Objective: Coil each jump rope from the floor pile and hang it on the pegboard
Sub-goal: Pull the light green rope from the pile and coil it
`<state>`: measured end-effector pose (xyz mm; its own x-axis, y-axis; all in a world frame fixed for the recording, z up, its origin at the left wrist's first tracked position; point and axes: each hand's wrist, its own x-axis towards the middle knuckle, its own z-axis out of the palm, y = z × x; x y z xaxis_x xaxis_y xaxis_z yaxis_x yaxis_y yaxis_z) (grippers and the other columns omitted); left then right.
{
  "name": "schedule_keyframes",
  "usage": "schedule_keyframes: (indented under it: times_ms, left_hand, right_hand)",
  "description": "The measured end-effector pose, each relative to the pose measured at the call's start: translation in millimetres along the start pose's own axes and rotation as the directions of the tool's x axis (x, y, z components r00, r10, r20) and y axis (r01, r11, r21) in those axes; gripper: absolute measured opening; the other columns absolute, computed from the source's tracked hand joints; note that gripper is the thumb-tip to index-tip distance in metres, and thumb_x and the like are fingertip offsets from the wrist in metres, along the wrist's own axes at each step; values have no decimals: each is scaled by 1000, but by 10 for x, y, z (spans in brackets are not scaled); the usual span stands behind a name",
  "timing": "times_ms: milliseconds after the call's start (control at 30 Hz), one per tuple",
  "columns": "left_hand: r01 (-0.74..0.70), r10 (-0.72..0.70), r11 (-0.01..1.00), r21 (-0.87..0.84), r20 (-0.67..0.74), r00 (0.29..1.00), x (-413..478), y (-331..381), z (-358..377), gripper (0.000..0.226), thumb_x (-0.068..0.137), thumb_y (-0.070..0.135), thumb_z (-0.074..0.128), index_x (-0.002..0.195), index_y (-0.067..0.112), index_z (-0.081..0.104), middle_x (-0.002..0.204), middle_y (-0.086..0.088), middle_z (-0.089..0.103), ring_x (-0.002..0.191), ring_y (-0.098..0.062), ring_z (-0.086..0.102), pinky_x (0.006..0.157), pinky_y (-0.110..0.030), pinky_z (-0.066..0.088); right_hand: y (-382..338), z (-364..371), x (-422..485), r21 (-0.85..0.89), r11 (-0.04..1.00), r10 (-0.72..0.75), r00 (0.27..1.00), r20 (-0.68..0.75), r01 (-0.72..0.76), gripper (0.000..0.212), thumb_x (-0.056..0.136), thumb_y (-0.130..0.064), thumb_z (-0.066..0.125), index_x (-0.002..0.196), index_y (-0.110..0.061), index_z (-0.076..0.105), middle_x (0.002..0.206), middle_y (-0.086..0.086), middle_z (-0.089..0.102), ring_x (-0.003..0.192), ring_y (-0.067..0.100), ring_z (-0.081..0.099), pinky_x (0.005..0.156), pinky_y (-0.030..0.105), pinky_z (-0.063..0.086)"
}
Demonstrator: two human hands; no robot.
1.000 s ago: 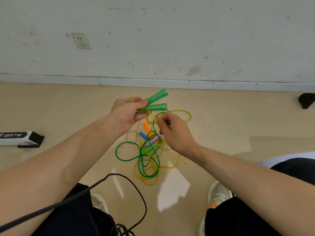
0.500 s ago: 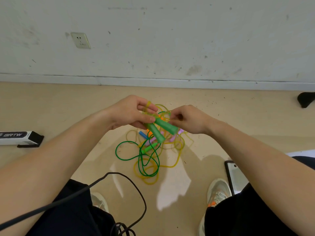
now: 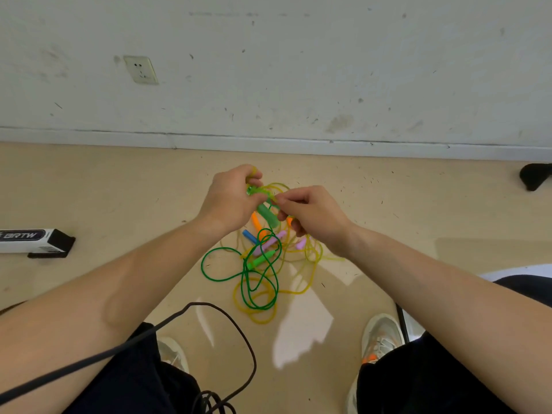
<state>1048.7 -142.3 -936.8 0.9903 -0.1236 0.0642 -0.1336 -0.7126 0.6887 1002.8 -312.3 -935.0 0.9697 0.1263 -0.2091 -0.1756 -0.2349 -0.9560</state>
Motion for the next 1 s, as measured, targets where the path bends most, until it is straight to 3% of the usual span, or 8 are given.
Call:
schedule_keyframes:
  times_ms: [133, 233, 333, 467, 600, 733, 833, 1000]
  left_hand:
    - [158, -188, 923, -351, -51, 981, -31, 53, 59, 30, 84, 9, 77, 111, 12, 65, 96, 6, 66, 88, -22, 69, 75, -41, 62]
    - [278, -307, 805, -524, 33, 951, -64, 91, 96, 27, 88, 5, 73, 111, 11, 62, 99, 4, 64, 88, -23, 68, 71, -35, 61]
    - [382, -403, 684, -622, 115, 908, -46, 107, 75, 28, 89, 7, 73, 113, 7, 60, 107, -6, 65, 85, -21, 68, 72, -33, 61]
    - [439, -445, 625, -645, 168, 880, -48, 111, 66, 48, 78, 19, 85, 117, 5, 60, 109, -6, 66, 89, -22, 72, 71, -31, 62]
    - [408, -434, 638, -653, 133, 891, -97, 131, 103, 53, 74, 7, 86, 120, 4, 59, 111, -4, 65, 88, -21, 70, 71, -30, 61]
    - [372, -446, 604, -705, 89, 891, -31, 114, 34, 49, 78, 4, 82, 121, 3, 59, 115, -7, 64, 90, -21, 71, 70, -29, 61]
    - [358, -445, 521, -775, 112, 889, 39, 102, -67, 45, 80, 1, 79, 119, 1, 58, 121, -13, 64, 88, -20, 71, 65, -25, 61]
    - [400, -428, 445, -801, 203, 881, 90, 72, -227, 40, 81, -1, 77, 117, 1, 59, 124, -14, 64, 88, -21, 73, 66, -27, 61]
  right_hand:
    - [87, 123, -61, 192, 975, 117, 993, -14, -113, 4, 91, -17, 70, 93, -13, 68, 73, 5, 67, 51, 18, 58, 49, 28, 48]
    - [134, 151, -25, -108, 994, 9, 993, -120, -22, 7, 87, -22, 73, 88, -18, 67, 68, -1, 69, 51, 16, 64, 50, 31, 52]
    - [115, 157, -30, -456, 887, -163, 974, -159, 74, 10, 87, -33, 71, 94, -27, 68, 71, -12, 65, 64, 9, 65, 64, 30, 54]
    - [68, 167, -83, -667, 733, -267, 958, -103, 132, 19, 90, -37, 68, 105, -26, 68, 85, -11, 68, 80, 12, 58, 71, 33, 51]
    - [51, 202, -134, -751, 643, -297, 953, -64, 150, 21, 88, -35, 69, 104, -23, 64, 91, -7, 65, 85, 16, 59, 68, 34, 49]
    - [112, 268, -187, -558, 824, -194, 974, -118, 96, 18, 95, -36, 61, 99, -19, 64, 72, -5, 68, 65, 4, 55, 67, 31, 48]
    - [197, 311, -196, -289, 957, 2, 995, -95, -30, 40, 105, -37, 41, 86, -14, 68, 65, -1, 68, 55, 1, 58, 60, 20, 43]
    - [212, 98, -102, 40, 998, 53, 999, -5, -52, 36, 106, -21, 43, 85, -4, 67, 62, 6, 47, 47, 2, 50, 53, 11, 40]
